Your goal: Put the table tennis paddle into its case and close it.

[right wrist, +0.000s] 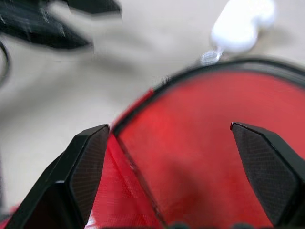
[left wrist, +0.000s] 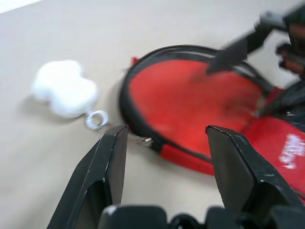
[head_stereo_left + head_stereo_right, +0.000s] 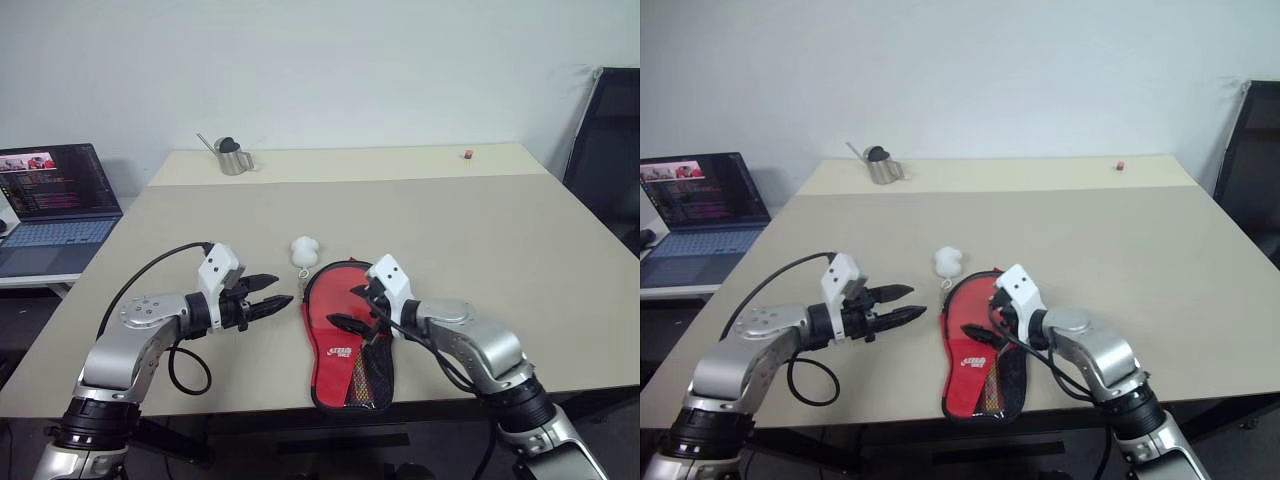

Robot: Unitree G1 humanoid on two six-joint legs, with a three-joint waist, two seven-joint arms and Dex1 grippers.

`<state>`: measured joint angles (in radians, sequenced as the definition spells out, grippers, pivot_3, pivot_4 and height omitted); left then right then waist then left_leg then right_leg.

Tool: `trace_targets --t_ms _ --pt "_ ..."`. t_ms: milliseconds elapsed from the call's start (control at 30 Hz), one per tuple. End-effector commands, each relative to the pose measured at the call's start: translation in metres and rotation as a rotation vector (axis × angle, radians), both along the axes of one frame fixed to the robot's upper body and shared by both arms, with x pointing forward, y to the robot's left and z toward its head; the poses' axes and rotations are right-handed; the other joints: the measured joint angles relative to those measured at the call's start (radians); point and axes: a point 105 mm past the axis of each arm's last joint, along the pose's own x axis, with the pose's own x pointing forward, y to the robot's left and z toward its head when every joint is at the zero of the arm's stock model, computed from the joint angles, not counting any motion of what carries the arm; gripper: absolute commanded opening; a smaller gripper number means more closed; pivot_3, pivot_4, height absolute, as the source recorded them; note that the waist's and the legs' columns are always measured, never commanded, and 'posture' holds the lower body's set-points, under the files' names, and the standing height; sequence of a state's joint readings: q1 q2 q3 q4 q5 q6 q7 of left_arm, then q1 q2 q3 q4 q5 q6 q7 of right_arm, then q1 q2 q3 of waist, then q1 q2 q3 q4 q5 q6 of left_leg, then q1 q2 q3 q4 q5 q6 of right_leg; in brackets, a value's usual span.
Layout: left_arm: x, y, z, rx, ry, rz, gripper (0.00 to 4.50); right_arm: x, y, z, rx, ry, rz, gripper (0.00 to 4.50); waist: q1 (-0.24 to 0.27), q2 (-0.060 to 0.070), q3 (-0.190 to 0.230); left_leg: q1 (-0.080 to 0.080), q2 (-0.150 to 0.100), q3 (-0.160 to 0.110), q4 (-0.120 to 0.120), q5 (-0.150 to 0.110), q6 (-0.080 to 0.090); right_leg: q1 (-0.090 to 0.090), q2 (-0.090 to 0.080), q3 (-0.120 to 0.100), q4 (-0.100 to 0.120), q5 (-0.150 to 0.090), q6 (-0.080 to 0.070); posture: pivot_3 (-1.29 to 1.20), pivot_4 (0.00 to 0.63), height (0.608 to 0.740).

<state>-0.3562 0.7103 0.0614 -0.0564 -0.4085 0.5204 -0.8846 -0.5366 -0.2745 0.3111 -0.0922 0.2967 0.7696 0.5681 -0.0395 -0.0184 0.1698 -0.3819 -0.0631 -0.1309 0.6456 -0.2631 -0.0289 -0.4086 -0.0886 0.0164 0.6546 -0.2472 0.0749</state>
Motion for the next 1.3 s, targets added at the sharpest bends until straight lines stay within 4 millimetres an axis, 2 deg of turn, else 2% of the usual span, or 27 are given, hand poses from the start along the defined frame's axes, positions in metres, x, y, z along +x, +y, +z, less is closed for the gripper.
trace_targets --t_ms 33,67,133,167,267,300,500,633,767,967,1133,1233,1300 --pt "0.022 0.019 0.011 0.033 -0.054 0.137 2.83 0.006 0.003 0.007 0.009 -0.061 -0.009 4.46 0.002 0.000 0.000 0.000 0.000 0.000 0.000 0.000 0.000 0.000 0.000 0.000 0.000 0.000 0.000 0.00 0.150 0.740" --pt "0.028 0.023 0.011 0.032 -0.057 0.172 2.83 0.007 0.003 0.007 0.015 -0.058 -0.014 4.46 0.003 0.000 0.000 0.000 0.000 0.000 0.000 0.000 0.000 0.000 0.000 0.000 0.000 0.000 0.000 0.00 0.150 0.740" --pt "0.045 0.026 0.013 0.024 -0.066 0.232 3.19 0.007 0.005 0.006 0.025 -0.054 -0.020 4.50 0.005 0.000 0.000 0.000 0.000 -0.001 0.000 0.000 -0.001 0.000 0.001 -0.001 0.000 0.001 -0.001 0.00 0.150 0.740" --pt "0.051 0.026 0.014 0.020 -0.067 0.244 3.41 0.007 0.005 0.005 0.027 -0.053 -0.021 4.50 0.007 0.000 0.000 0.000 0.000 -0.001 0.000 0.001 -0.001 0.000 0.001 -0.001 0.001 0.001 -0.001 0.00 0.150 0.740" --pt "0.065 0.020 0.015 0.012 -0.067 0.253 4.44 0.007 0.008 0.005 0.033 -0.054 -0.023 4.50 0.006 0.000 0.000 0.000 0.000 -0.001 0.000 0.001 -0.002 0.000 0.001 -0.001 0.001 0.001 -0.001 0.00 0.150 0.740" --pt "0.074 0.014 0.016 0.008 -0.067 0.254 4.47 0.007 0.010 0.005 0.038 -0.053 -0.024 4.50 0.007 0.000 0.000 0.000 0.000 -0.001 0.000 0.002 -0.003 0.000 0.001 0.000 0.001 0.001 -0.001 0.00 0.150 0.740" --pt "0.115 -0.020 0.020 -0.021 -0.038 0.233 4.47 0.003 0.016 0.002 0.048 -0.047 -0.022 4.50 0.009 -0.001 0.000 -0.001 -0.009 -0.003 0.000 0.003 -0.004 -0.001 0.000 -0.002 0.001 0.001 -0.001 0.00 0.150 0.740" --pt "0.128 -0.030 0.016 -0.031 0.000 0.257 4.47 0.002 0.019 0.001 0.056 -0.046 -0.027 4.50 0.001 -0.001 0.000 -0.001 -0.010 -0.003 0.000 0.003 -0.004 -0.002 -0.001 -0.001 0.001 0.001 -0.001 0.00 0.150 0.740" --pt "0.134 -0.043 0.009 -0.016 0.039 0.273 4.47 0.000 0.023 0.002 0.063 -0.047 -0.029 4.50 -0.008 -0.001 0.000 -0.002 -0.010 -0.003 0.000 0.003 -0.006 -0.004 -0.001 0.000 0.002 0.001 -0.001 0.00 0.150 0.740" --pt "0.135 -0.044 -0.011 0.046 0.081 0.326 4.47 0.000 0.022 0.002 0.072 -0.051 -0.050 4.50 -0.013 -0.001 0.000 -0.003 -0.011 -0.003 0.000 0.003 -0.004 -0.004 -0.001 0.000 0.003 0.001 -0.001 0.00 0.150 0.740" --pt "0.133 -0.050 -0.019 0.052 0.100 0.319 4.47 0.000 0.021 0.002 0.079 -0.051 -0.067 4.50 -0.012 -0.002 0.000 -0.003 -0.011 -0.003 0.001 0.003 -0.005 -0.004 -0.001 0.000 0.004 0.001 -0.001 0.00 0.150 0.740" --pt "0.132 -0.053 -0.022 0.049 0.106 0.315 3.89 -0.001 0.021 0.002 0.082 -0.046 -0.073 4.50 -0.012 -0.002 0.000 -0.003 -0.011 -0.003 0.001 0.003 -0.005 -0.004 -0.001 0.000 0.004 0.001 -0.001 0.00 0.150 0.740" --pt "0.131 -0.053 -0.024 0.048 0.109 0.313 3.20 -0.002 0.020 0.002 0.086 -0.039 -0.080 4.50 -0.013 -0.001 0.000 -0.002 -0.011 -0.004 0.001 0.003 -0.005 -0.004 -0.001 0.000 0.004 0.001 -0.001 0.00 0.150 0.740"
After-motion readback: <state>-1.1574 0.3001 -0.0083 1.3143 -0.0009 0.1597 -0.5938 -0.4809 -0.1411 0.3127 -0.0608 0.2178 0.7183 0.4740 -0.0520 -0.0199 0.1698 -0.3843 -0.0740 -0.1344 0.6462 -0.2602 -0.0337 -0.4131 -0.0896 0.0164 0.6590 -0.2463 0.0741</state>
